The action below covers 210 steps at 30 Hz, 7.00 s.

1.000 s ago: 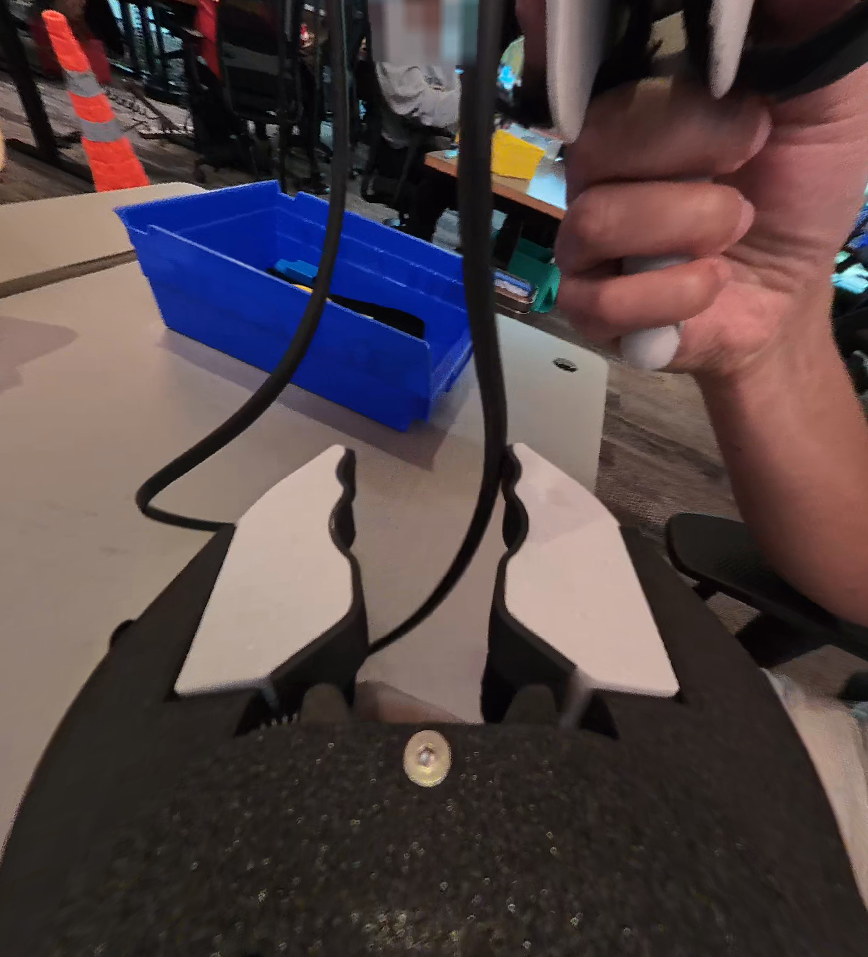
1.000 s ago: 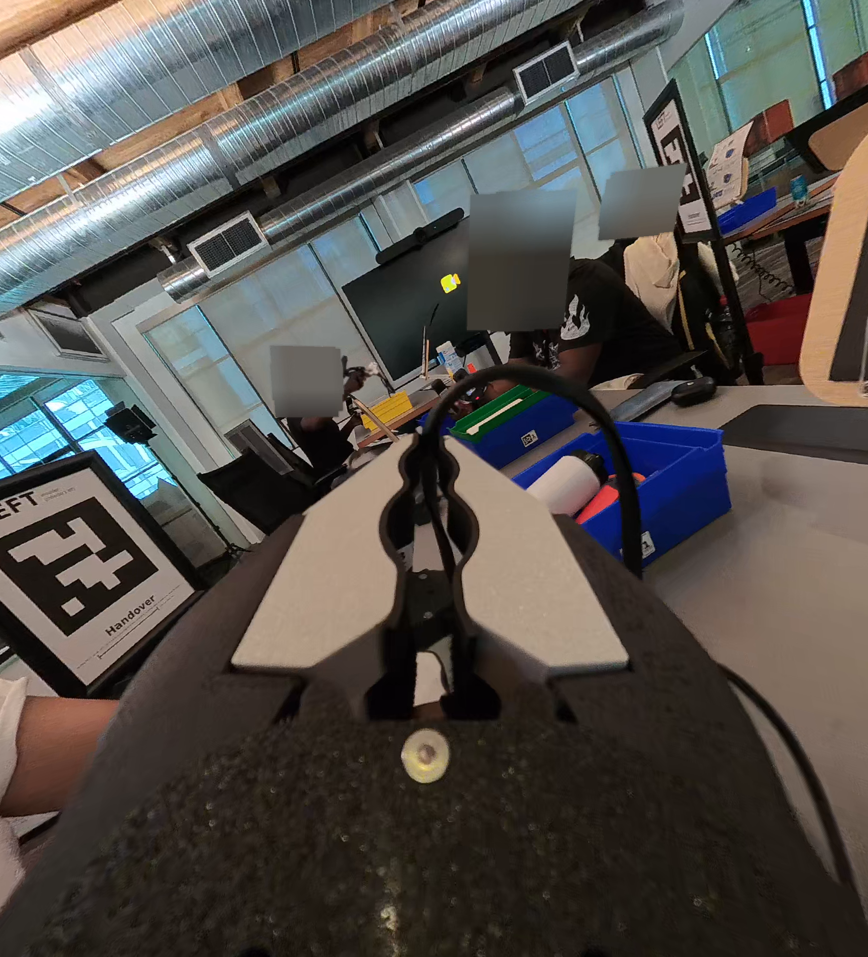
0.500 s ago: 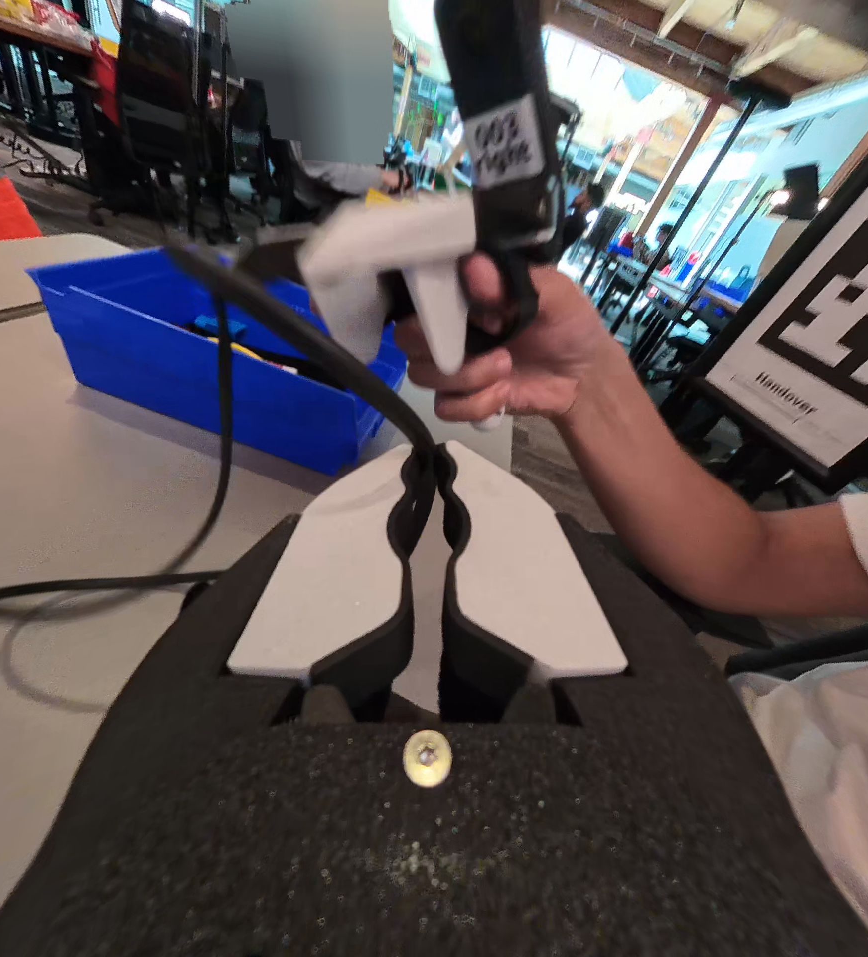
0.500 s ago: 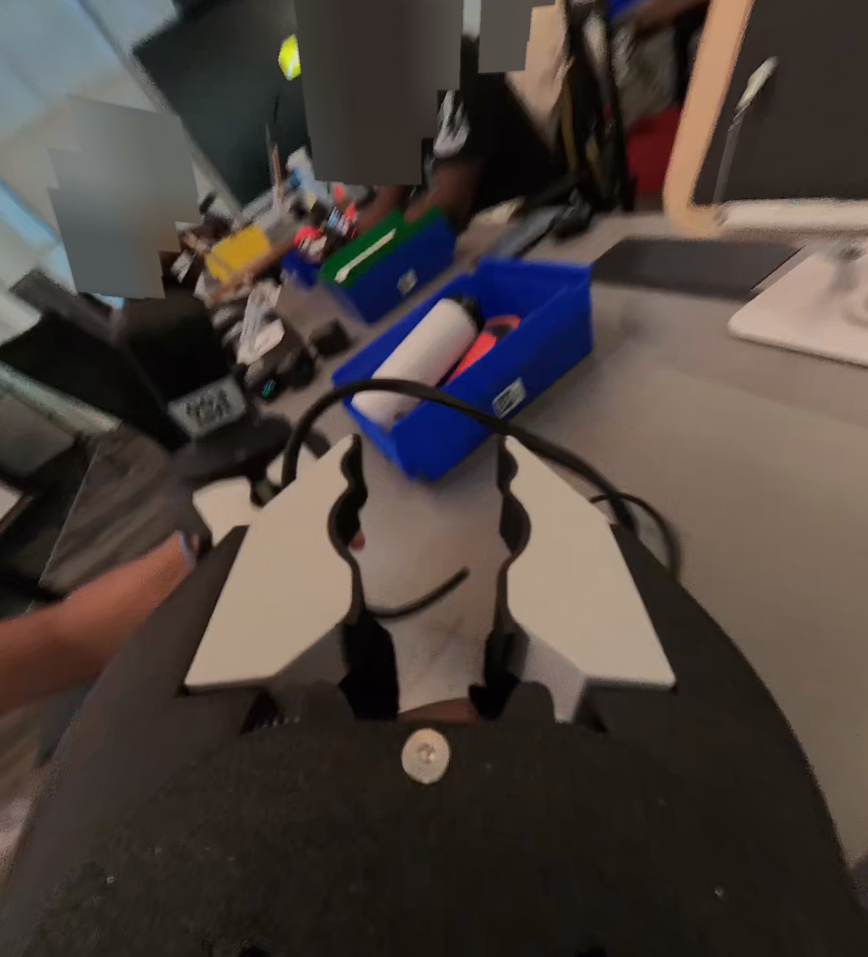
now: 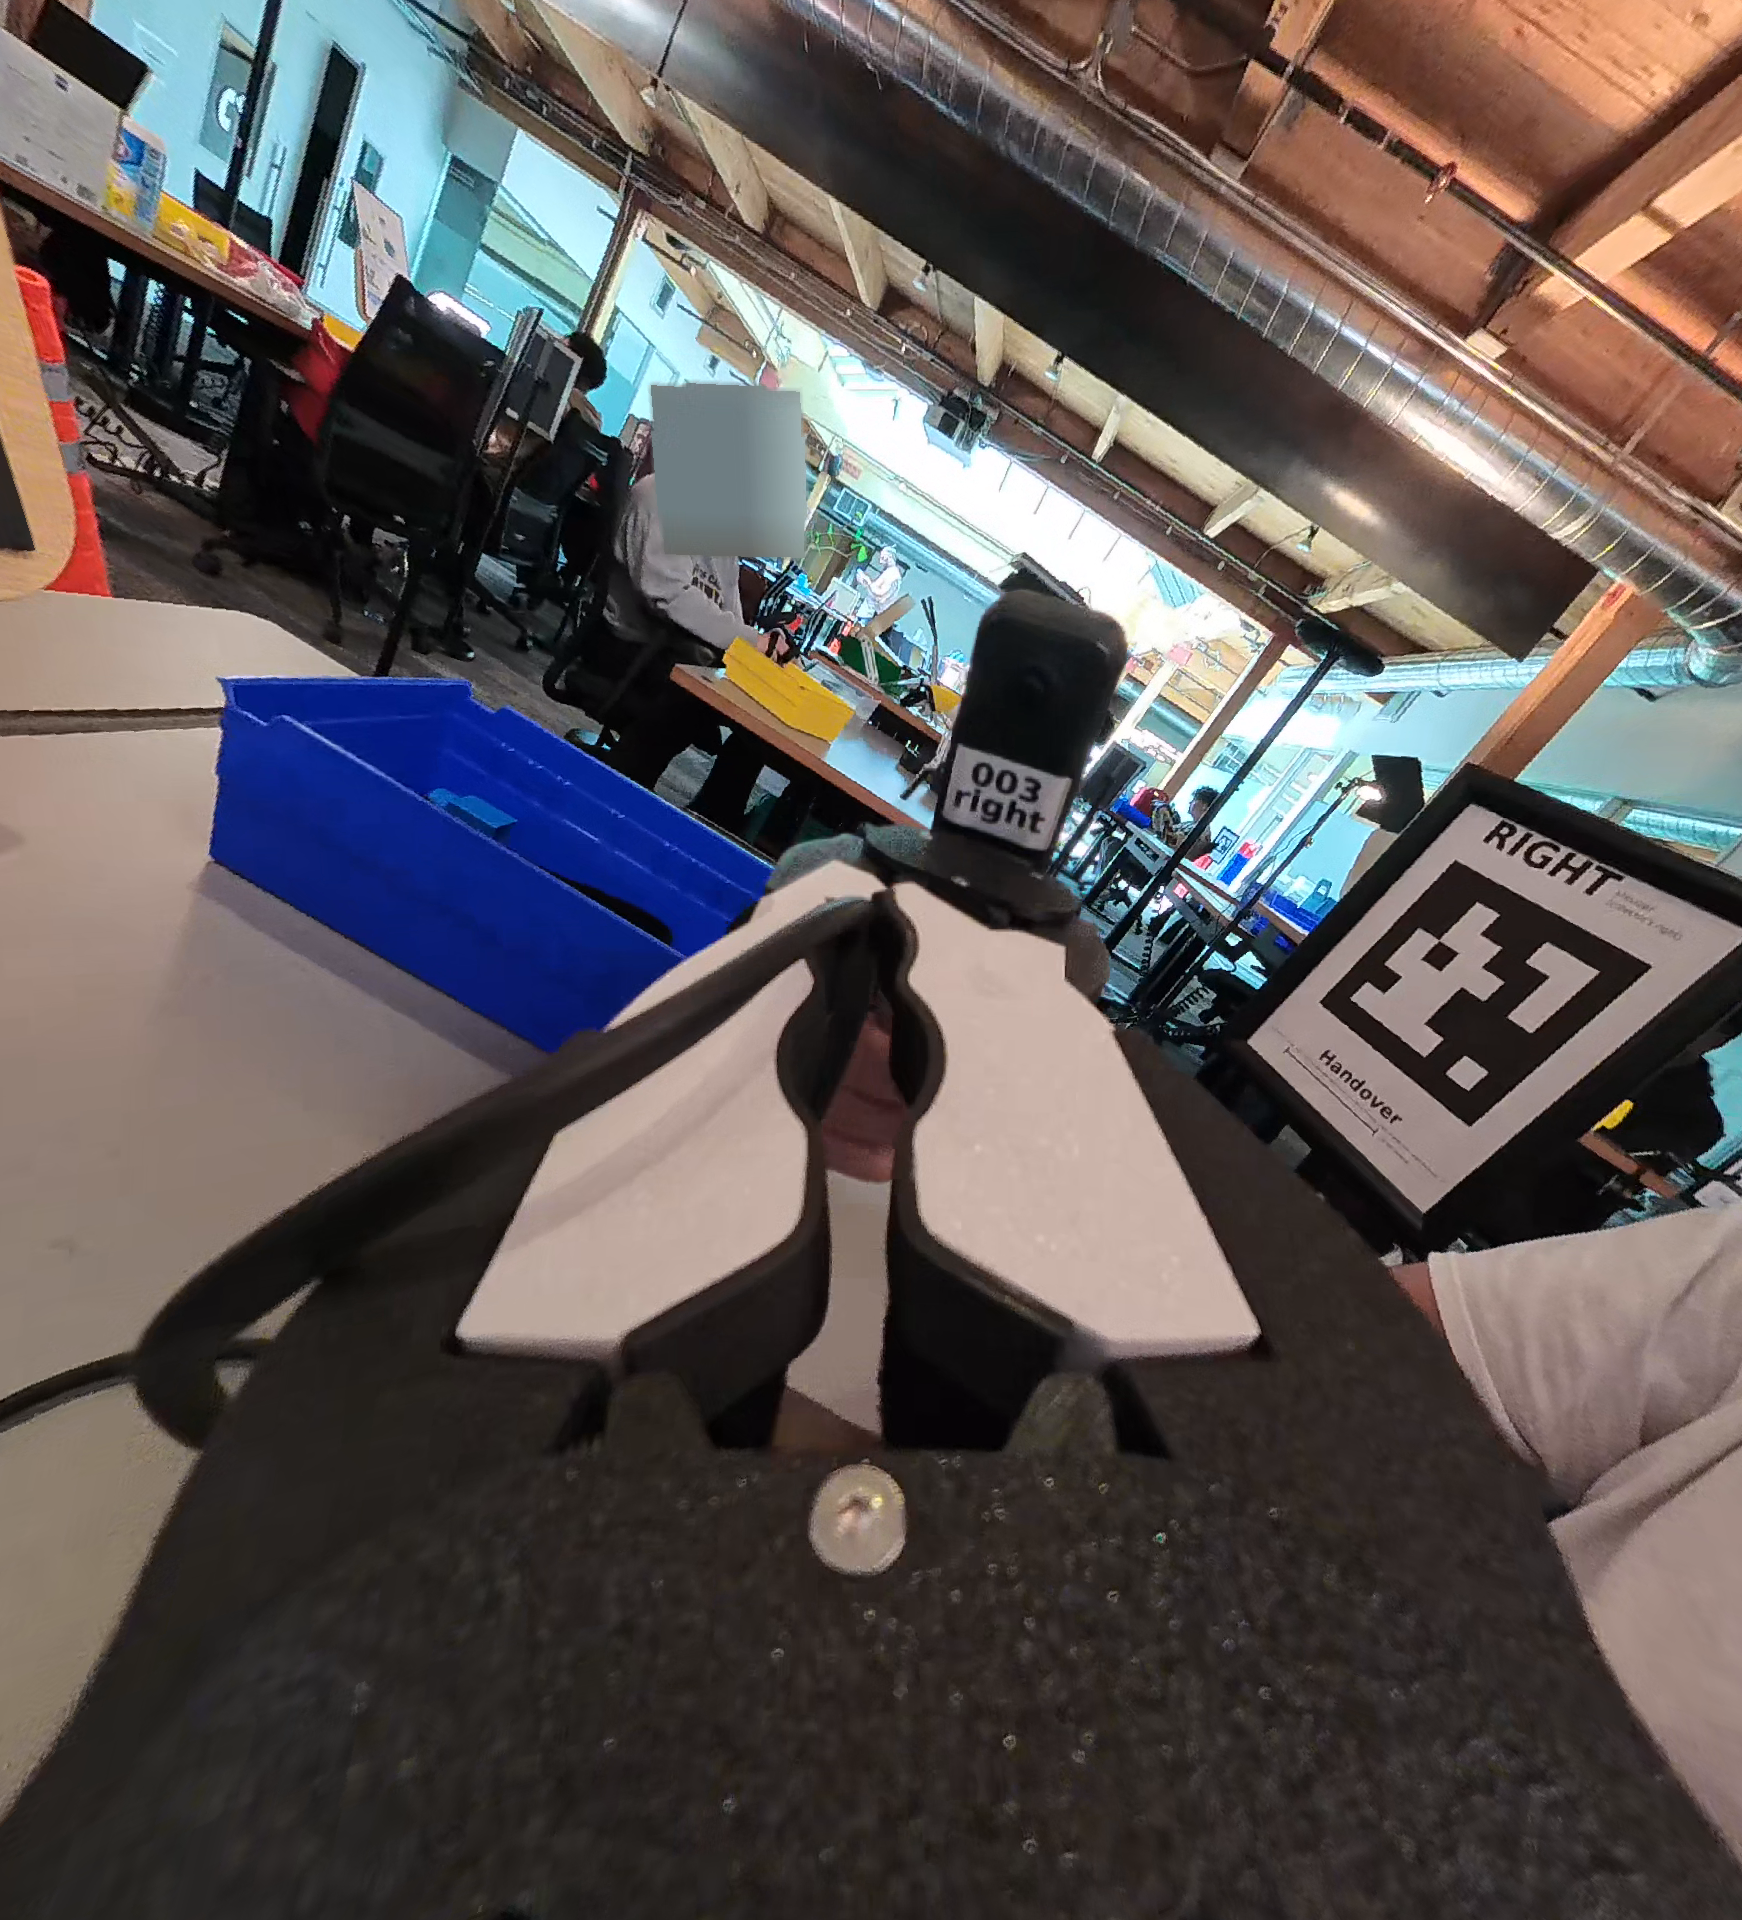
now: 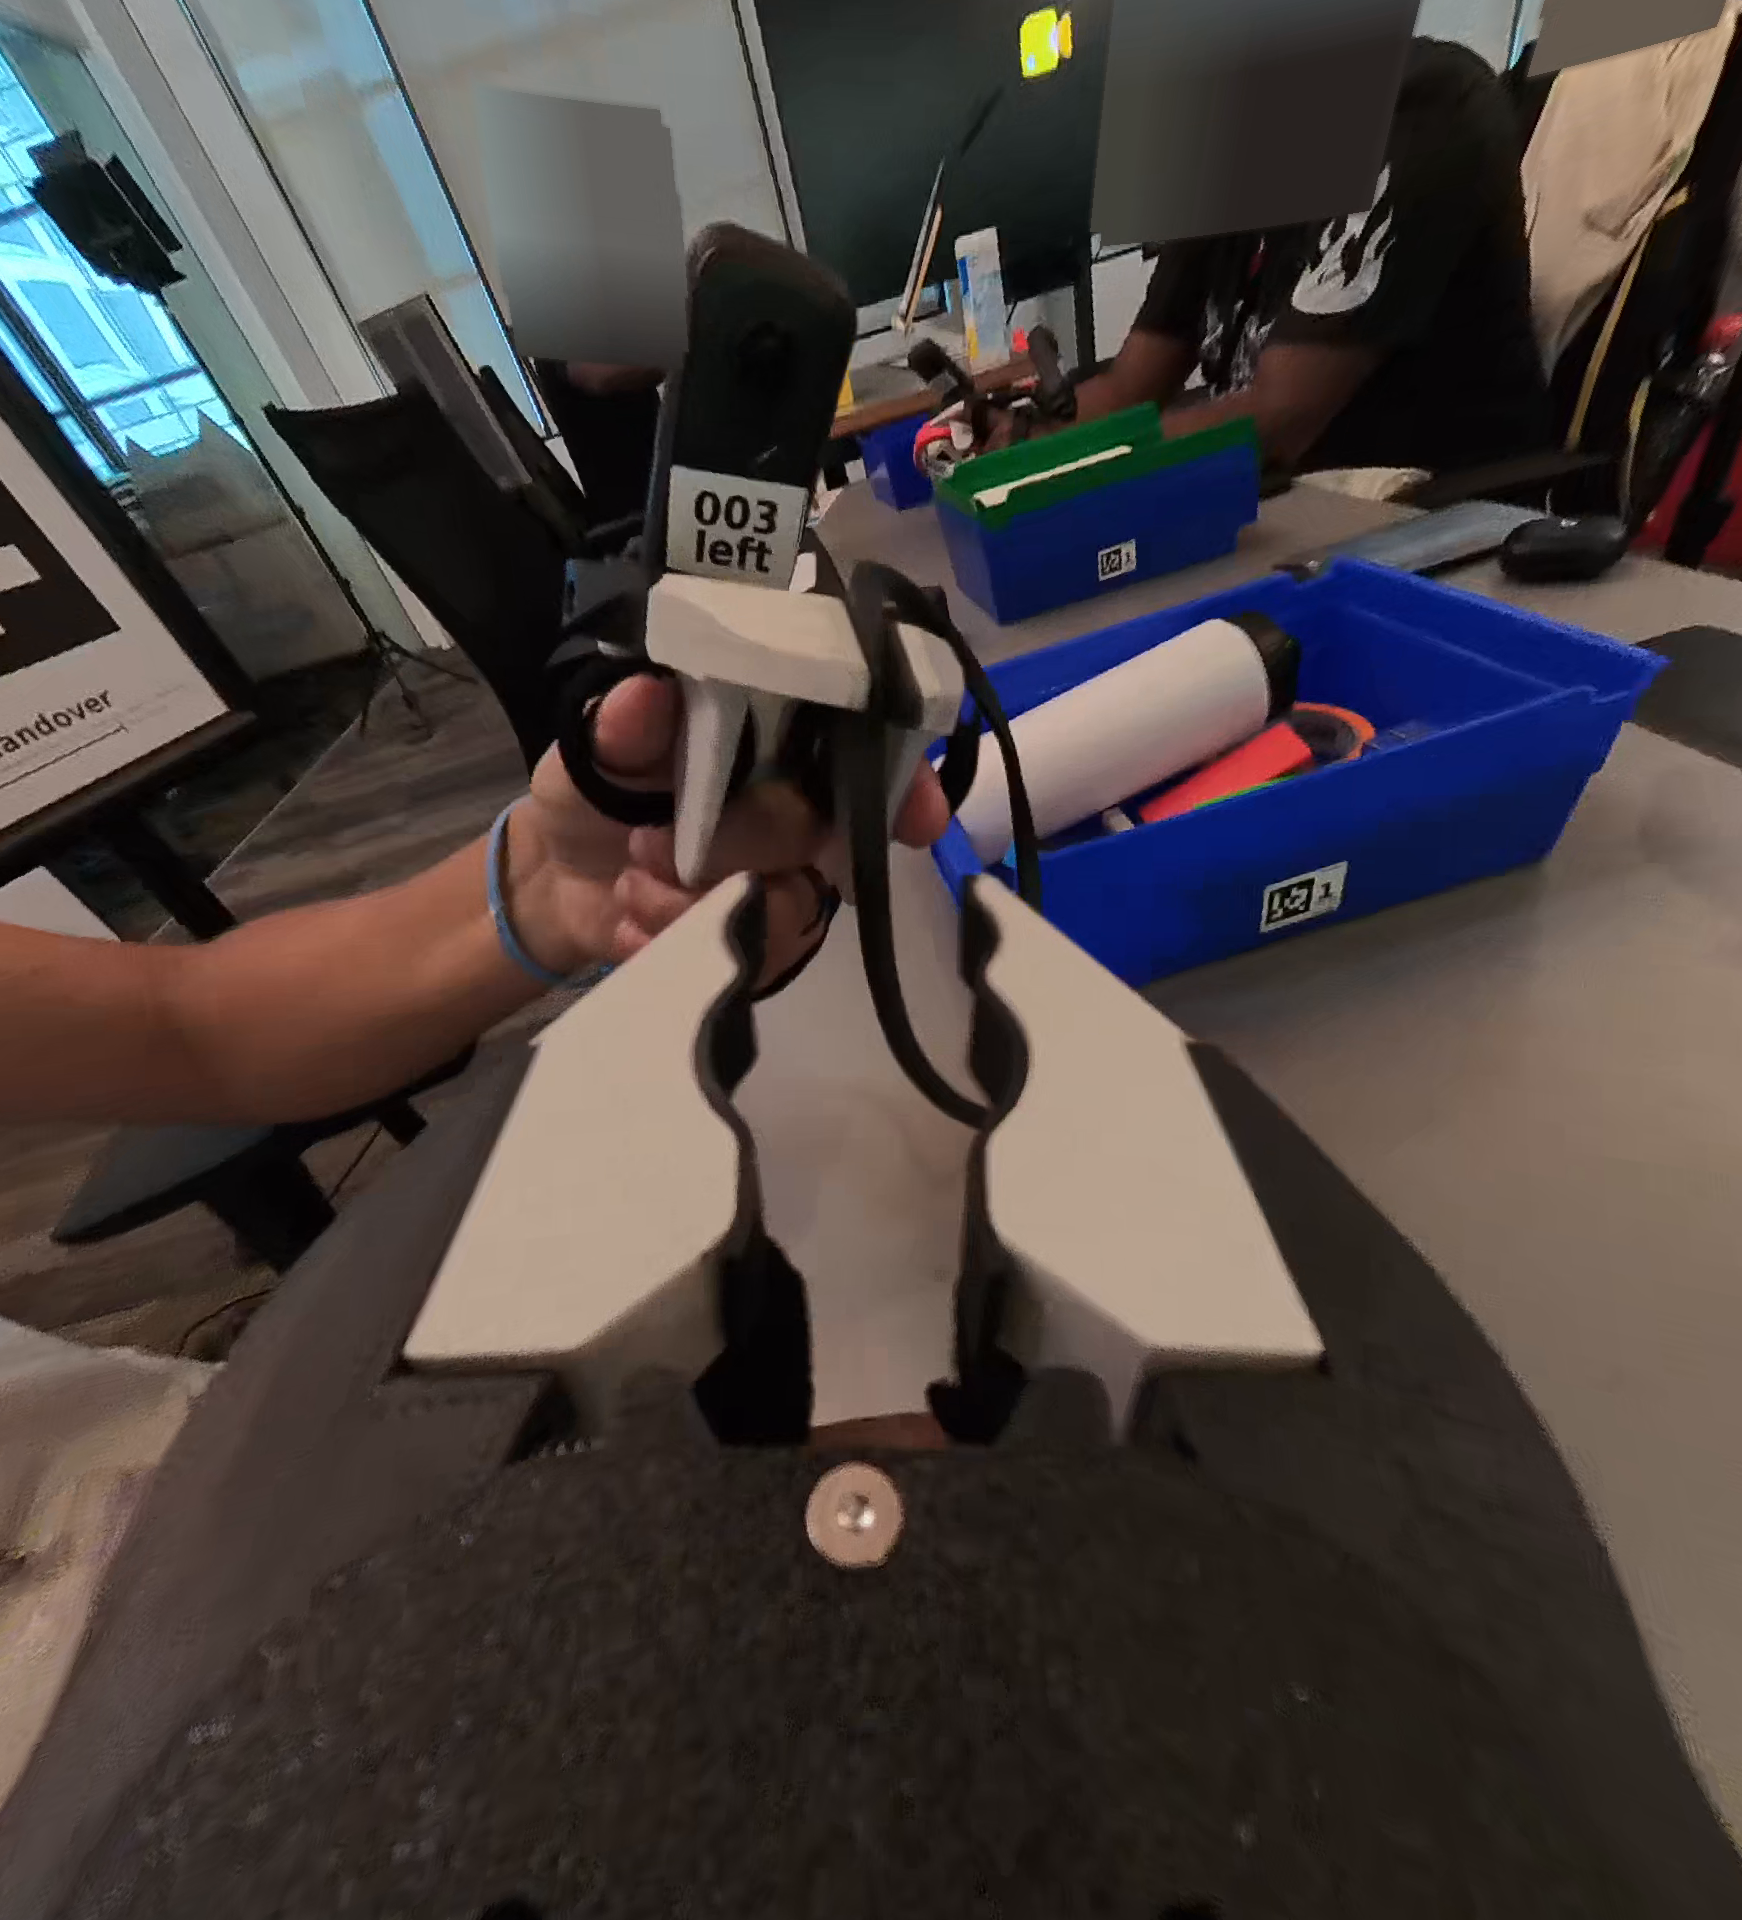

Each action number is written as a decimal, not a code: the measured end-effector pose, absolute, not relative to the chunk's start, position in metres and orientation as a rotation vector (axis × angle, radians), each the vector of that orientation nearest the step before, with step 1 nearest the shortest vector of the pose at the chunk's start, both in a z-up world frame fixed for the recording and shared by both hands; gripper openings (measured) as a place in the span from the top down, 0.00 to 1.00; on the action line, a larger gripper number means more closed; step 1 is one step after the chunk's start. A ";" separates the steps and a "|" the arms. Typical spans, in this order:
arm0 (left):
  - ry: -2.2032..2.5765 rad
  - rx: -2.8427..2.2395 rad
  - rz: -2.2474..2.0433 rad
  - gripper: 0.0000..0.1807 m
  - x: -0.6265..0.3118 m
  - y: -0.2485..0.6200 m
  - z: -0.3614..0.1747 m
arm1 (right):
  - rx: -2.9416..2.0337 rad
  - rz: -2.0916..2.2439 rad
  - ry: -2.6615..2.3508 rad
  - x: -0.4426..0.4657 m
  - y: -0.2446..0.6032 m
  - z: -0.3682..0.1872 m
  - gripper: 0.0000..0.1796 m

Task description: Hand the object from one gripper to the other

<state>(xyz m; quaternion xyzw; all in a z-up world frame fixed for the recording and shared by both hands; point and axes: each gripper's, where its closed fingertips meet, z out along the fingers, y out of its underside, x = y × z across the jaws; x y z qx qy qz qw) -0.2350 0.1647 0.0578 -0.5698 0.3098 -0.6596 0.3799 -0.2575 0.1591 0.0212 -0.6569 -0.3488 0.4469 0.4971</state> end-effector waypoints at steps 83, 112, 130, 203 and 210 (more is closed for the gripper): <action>1.271 -1.528 -1.112 0.69 -0.217 0.146 -0.004 | -1.683 1.200 -0.670 -0.212 0.147 0.058 0.98; 0.810 -1.514 -1.502 0.99 -0.245 0.169 0.066 | -1.799 0.855 -0.888 -0.297 0.171 -0.049 0.70; 0.755 -1.531 -1.529 0.99 -0.251 0.170 0.076 | -1.584 0.937 -1.007 -0.337 0.141 -0.048 0.70; 0.613 -1.686 -1.777 0.84 -0.320 0.075 -0.069 | -2.015 0.116 -0.384 0.139 0.251 0.293 0.99; 0.649 -1.713 -1.757 0.84 -0.317 0.073 -0.075 | -2.233 0.008 -0.480 0.137 0.258 0.202 0.98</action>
